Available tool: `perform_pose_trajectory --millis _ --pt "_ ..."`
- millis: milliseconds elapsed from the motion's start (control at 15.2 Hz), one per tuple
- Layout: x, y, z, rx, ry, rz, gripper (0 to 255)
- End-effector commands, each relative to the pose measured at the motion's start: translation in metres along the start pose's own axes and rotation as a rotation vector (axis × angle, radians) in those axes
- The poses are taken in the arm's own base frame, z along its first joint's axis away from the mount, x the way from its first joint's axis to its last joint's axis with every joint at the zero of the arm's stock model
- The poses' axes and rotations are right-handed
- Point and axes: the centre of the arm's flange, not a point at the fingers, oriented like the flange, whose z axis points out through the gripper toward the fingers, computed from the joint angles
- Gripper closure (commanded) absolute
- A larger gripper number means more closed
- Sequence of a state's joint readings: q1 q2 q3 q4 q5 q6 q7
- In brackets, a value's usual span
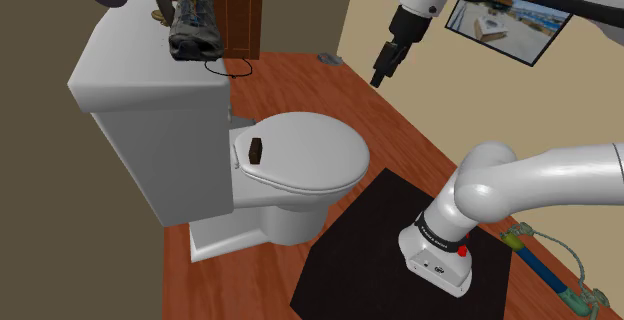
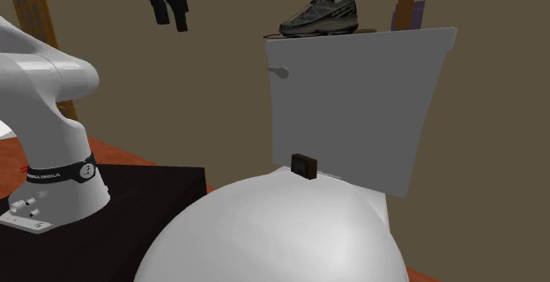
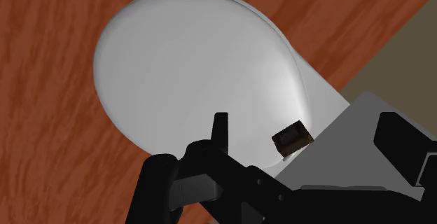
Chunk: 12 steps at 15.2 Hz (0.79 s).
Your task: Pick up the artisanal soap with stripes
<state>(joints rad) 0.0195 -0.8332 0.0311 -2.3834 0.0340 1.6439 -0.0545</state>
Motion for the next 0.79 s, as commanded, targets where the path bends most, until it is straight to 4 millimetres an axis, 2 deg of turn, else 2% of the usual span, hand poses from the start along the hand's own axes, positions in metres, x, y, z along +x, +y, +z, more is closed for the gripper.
perform_pose_trajectory --millis 0,726 --pt "0.000 0.000 0.000 0.000 0.000 0.000 0" --pt "0.086 -0.073 0.104 -0.052 -0.053 0.296 0"
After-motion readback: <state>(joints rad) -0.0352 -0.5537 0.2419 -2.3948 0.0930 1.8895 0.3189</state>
